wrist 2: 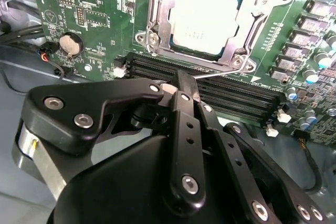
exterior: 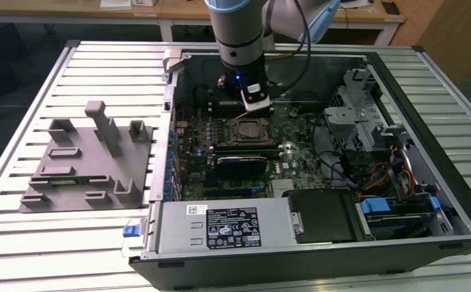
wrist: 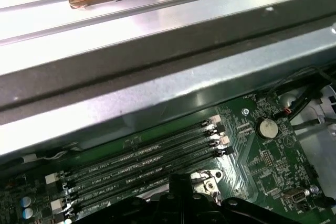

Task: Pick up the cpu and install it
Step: 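Install the first cpu locking lever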

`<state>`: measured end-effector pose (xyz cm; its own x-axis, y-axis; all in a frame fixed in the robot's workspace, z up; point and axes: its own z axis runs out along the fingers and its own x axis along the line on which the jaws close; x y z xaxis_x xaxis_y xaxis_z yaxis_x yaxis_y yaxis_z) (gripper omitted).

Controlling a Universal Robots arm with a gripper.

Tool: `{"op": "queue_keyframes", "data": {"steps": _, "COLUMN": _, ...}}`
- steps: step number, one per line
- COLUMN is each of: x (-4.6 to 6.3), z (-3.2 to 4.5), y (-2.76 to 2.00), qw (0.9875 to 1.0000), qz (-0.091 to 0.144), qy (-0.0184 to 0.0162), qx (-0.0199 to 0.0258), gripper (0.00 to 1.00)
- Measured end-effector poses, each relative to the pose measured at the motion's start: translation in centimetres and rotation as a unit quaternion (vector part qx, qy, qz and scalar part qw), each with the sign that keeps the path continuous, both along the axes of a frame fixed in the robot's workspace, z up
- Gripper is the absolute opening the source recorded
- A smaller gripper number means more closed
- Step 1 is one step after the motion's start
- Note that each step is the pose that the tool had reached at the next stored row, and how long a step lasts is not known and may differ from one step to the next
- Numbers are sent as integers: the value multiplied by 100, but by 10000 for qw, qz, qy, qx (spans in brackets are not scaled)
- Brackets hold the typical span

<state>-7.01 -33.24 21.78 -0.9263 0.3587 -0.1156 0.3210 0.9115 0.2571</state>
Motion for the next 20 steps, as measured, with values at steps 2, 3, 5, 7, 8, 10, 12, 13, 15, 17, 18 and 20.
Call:
{"op": "queue_keyframes", "data": {"steps": 2, "x": -1, "z": -10, "y": 7, "qw": 10000, "qz": -1, "qy": -1, "qx": -11, "gripper": 11}}
{"op": "queue_keyframes", "data": {"steps": 3, "x": -1, "z": -16, "y": 10, "qw": 10000, "qz": -2, "qy": -2, "qx": -19, "gripper": 11}}
{"op": "queue_keyframes", "data": {"steps": 5, "x": -3, "z": -30, "y": 13, "qw": 10000, "qz": -3, "qy": -8, "qx": -30, "gripper": 11}}
{"op": "queue_keyframes", "data": {"steps": 7, "x": -5, "z": -43, "y": 15, "qw": 10000, "qz": -3, "qy": -10, "qx": -34, "gripper": 11}}
{"op": "queue_keyframes", "data": {"steps": 8, "x": -5, "z": -43, "y": 14, "qw": 10000, "qz": -3, "qy": -10, "qx": -35, "gripper": 11}}
{"op": "queue_keyframes", "data": {"steps": 10, "x": -5, "z": -43, "y": 14, "qw": 10000, "qz": -3, "qy": -10, "qx": -35, "gripper": 11}}
{"op": "queue_keyframes", "data": {"steps": 12, "x": -5, "z": -45, "y": 15, "qw": 10000, "qz": -4, "qy": -11, "qx": -34, "gripper": 11}}
{"op": "queue_keyframes", "data": {"steps": 13, "x": -5, "z": -51, "y": 15, "qw": 10000, "qz": -9, "qy": -12, "qx": -33, "gripper": 11}}
{"op": "queue_keyframes", "data": {"steps": 15, "x": -6, "z": -66, "y": 15, "qw": 10000, "qz": -30, "qy": -13, "qx": -41, "gripper": 11}}
{"op": "queue_keyframes", "data": {"steps": 17, "x": -6, "z": -79, "y": 15, "qw": 10000, "qz": -46, "qy": -13, "qx": -53, "gripper": 11}}
{"op": "queue_keyframes", "data": {"steps": 18, "x": -6, "z": -84, "y": 16, "qw": 10000, "qz": -53, "qy": -13, "qx": -54, "gripper": 11}}
{"op": "queue_keyframes", "data": {"steps": 20, "x": -7, "z": -93, "y": 22, "qw": 10000, "qz": -69, "qy": -13, "qx": -55, "gripper": 11}}
